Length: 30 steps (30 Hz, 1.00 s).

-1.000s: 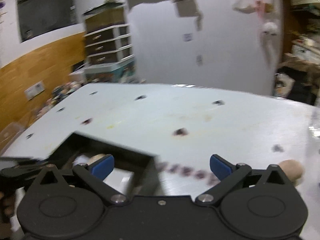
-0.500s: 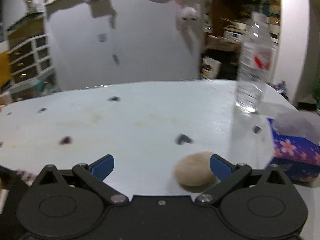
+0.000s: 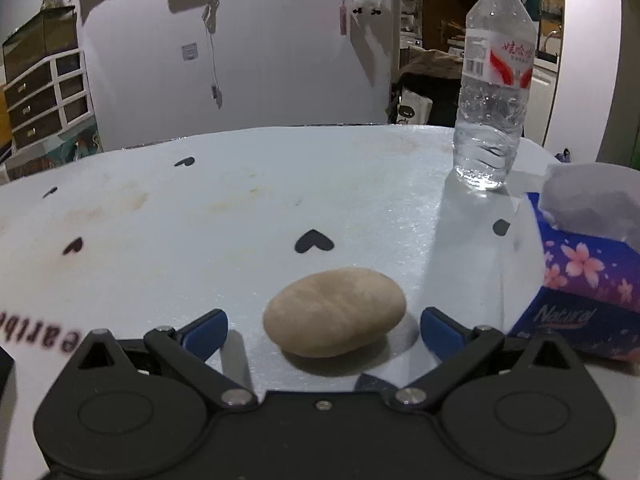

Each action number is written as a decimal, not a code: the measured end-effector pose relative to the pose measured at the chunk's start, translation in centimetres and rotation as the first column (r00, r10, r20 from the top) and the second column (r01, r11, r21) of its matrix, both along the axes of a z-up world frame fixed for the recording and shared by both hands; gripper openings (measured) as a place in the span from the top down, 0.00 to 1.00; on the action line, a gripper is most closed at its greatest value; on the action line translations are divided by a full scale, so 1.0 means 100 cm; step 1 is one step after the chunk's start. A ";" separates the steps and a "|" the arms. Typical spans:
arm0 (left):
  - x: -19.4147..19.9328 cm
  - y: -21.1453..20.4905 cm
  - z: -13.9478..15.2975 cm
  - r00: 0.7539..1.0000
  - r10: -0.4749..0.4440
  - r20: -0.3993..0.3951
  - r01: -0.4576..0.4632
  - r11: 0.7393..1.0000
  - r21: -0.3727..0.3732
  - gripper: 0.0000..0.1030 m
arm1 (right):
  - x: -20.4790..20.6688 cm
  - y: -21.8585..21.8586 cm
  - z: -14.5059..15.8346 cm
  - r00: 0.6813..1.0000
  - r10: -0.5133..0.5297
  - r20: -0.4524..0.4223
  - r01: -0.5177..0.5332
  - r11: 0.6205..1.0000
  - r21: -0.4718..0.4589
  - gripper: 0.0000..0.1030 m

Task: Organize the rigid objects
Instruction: 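Grasp the beige stone with the right gripper, then carry the stone into the box and open the right gripper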

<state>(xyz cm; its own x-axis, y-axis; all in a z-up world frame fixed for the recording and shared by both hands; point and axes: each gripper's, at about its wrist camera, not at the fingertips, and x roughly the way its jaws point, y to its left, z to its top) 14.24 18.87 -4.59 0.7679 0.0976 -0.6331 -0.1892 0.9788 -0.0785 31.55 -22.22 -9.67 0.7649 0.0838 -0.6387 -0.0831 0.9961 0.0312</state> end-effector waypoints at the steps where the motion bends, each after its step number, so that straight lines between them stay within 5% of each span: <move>1: 0.000 0.000 0.000 1.000 0.000 0.000 0.000 1.000 0.000 0.97 | -0.001 -0.002 0.000 1.000 0.005 0.008 -0.005 1.000 0.009 0.00; 12: 0.000 0.000 0.000 1.000 0.000 0.000 0.000 1.000 -0.001 0.97 | -0.004 -0.005 0.002 0.999 0.006 0.043 -0.005 1.000 -0.004 0.28; 24: 0.000 0.000 0.000 1.000 0.000 0.000 0.000 1.000 0.000 0.97 | -0.005 -0.004 0.003 0.998 -0.014 0.057 0.015 1.000 -0.009 0.29; 30: 0.000 0.001 0.001 1.000 -0.003 0.001 0.003 1.000 -0.003 0.97 | -0.027 0.016 0.019 0.989 0.032 0.145 -0.036 0.999 0.025 0.29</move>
<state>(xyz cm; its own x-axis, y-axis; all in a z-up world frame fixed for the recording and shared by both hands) 14.22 18.95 -4.44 0.7690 0.0933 -0.6324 -0.1862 0.9791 -0.0820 28.88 -20.64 -7.74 0.8453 0.1276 -0.5189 -0.1226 0.9915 0.0441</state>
